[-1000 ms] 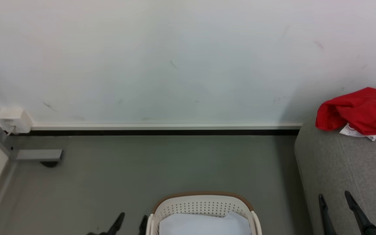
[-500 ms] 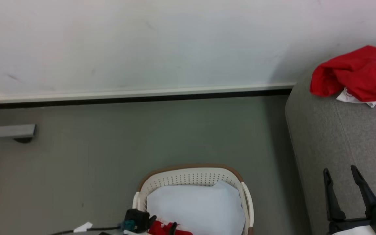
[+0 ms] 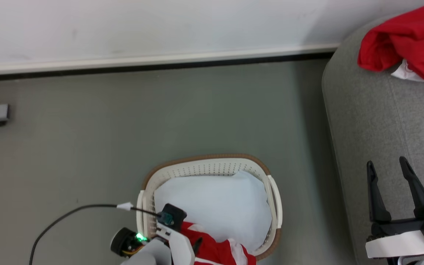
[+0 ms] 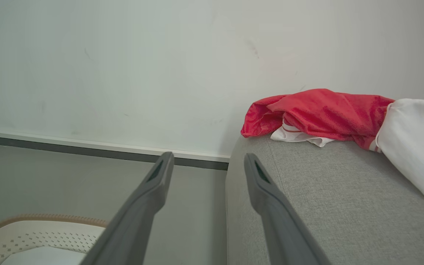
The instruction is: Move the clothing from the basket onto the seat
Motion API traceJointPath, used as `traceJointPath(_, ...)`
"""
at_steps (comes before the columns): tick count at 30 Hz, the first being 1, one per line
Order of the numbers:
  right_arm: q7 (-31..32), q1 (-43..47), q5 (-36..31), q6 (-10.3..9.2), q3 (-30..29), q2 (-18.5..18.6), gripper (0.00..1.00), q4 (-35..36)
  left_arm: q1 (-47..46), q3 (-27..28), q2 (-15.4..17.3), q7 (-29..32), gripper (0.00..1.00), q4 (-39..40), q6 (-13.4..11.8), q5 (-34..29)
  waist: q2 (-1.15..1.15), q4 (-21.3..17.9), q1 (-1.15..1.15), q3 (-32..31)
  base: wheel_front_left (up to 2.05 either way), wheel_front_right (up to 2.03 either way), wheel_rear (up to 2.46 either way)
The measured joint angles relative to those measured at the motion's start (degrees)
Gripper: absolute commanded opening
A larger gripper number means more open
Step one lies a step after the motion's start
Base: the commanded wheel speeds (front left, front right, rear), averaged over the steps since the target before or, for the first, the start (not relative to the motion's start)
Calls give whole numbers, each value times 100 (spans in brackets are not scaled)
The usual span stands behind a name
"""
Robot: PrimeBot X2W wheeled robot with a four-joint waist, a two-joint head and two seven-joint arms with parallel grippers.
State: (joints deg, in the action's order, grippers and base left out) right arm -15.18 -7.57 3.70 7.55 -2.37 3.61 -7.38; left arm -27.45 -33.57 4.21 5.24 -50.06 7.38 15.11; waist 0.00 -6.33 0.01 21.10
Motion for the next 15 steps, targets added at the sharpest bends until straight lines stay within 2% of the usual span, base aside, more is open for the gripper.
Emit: traceJointPath(15,0,-403,-5,0,22,-43,100,183,-1171,-967,-33,411,100,-975,1,-68,0,-156,0,1084,0,0,0)
